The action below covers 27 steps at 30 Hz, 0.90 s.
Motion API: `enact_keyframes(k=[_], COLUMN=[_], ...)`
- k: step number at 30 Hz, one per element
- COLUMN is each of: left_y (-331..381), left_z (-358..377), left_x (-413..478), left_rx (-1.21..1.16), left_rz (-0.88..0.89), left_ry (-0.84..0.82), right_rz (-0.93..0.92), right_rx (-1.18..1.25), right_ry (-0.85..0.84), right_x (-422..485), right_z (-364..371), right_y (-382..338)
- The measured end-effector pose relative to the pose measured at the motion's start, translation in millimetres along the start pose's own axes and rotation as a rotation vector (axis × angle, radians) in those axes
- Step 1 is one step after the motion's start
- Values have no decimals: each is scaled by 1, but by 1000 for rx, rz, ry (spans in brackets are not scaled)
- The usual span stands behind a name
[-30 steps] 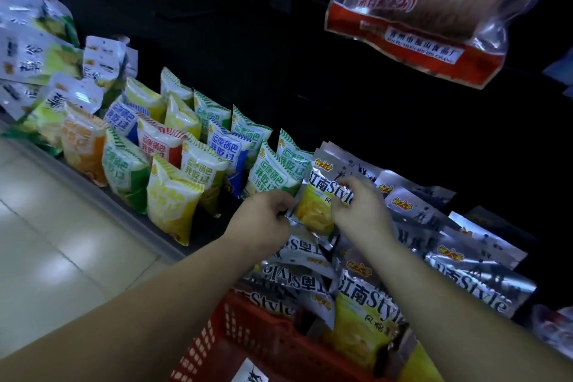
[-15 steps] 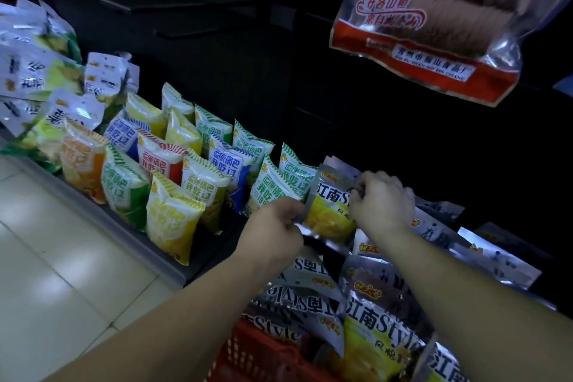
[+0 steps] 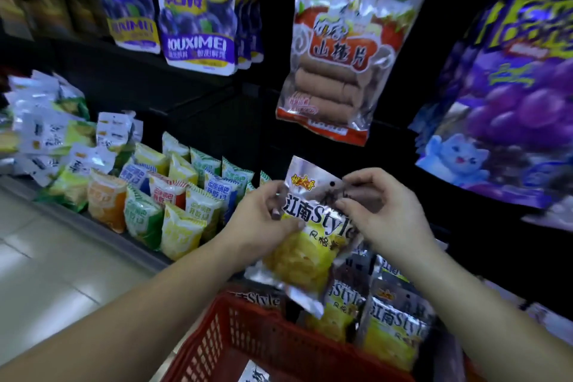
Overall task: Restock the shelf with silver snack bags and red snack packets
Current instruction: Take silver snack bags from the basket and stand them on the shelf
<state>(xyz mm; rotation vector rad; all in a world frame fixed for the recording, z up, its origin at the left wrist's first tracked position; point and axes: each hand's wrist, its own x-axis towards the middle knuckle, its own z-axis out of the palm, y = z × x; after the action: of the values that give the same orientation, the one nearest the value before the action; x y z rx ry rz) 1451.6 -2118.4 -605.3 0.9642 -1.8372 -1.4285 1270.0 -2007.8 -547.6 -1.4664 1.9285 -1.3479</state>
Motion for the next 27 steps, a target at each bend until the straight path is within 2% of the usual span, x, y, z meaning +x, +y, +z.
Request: enact_keyframes(k=[3,5,9,13,17,19,22,25,27], left_y=[32,52,79,72,63,62,64,64,62], left_z=[6,15,37,53,61,62,62,59,55], left_x=[-43,-74,-126,-159,-158,-153,-147,-143,-140], left_rx=[-71,-121,-164,-166,32,38,67,35,9], left_rz=[-19,-11,27,137,186,159,172,165,152], left_ry=[28,61,153,181,132,130,163,203,186], right_rz=[4,48,43,49,73,72,100,135,139], right_rx=[137,252,198,122,91,115,274,390,399], right_ry=[106,71,77,94,54,61,90,-42,-68], right_x=[-46,-80,-125,-142,-143,-143,-141,-140,-137], right_z=[-20,-23,-22,-28,-35,-37,-33,-26,-22], right_y=[-21,-27,-23,-18,-11,-7,2,6,9])
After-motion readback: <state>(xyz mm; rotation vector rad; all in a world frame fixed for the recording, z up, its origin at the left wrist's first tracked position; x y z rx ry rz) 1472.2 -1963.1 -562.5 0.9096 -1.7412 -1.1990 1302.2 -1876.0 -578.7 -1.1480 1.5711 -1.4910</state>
